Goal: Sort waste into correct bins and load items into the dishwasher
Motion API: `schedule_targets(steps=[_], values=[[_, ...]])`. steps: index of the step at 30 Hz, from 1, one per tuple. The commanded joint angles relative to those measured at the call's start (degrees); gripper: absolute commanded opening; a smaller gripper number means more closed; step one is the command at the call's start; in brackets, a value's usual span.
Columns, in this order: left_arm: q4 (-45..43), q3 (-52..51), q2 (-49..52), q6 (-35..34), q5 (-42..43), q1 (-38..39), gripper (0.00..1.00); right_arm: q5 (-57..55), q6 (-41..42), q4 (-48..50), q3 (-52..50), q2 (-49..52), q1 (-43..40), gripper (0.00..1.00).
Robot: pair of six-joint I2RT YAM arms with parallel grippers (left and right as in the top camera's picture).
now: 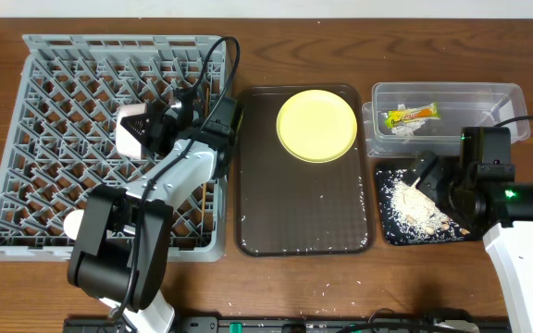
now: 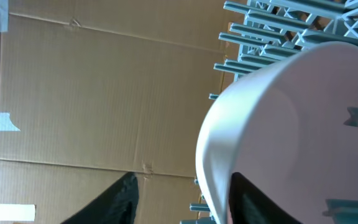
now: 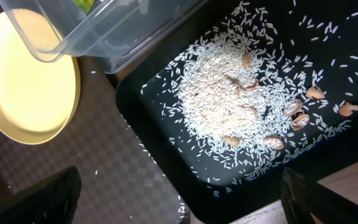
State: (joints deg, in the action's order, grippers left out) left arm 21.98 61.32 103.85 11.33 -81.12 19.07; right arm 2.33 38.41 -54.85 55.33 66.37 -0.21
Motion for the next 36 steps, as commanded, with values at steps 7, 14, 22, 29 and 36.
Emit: schedule_targets(steps=[7,14,22,29,36], values=[[0.2,-0.13,-5.75,-2.64,1.81,2.51,0.67,-0.59,0.5,-0.07,0.11,0.02,-0.26,0.99],[7.26,0.42,-27.56,-8.15,39.23,4.48,0.67,-0.59,0.5,-0.07,0.11,0.02,-0.26,0.99],[15.04,0.42,-33.73,-16.35,53.11,4.55,0.61,-0.59,0.5,-0.07,0.11,0.02,-0.26,0.99],[15.1,0.44,-35.82,-16.17,61.86,4.07,0.69,-0.61,0.5,-0.07,0.11,0.02,-0.26,0.99],[14.8,3.17,-36.68,-30.25,79.54,-23.04,0.78,-0.59,0.5,-0.07,0.11,0.02,-0.26,0.99]])
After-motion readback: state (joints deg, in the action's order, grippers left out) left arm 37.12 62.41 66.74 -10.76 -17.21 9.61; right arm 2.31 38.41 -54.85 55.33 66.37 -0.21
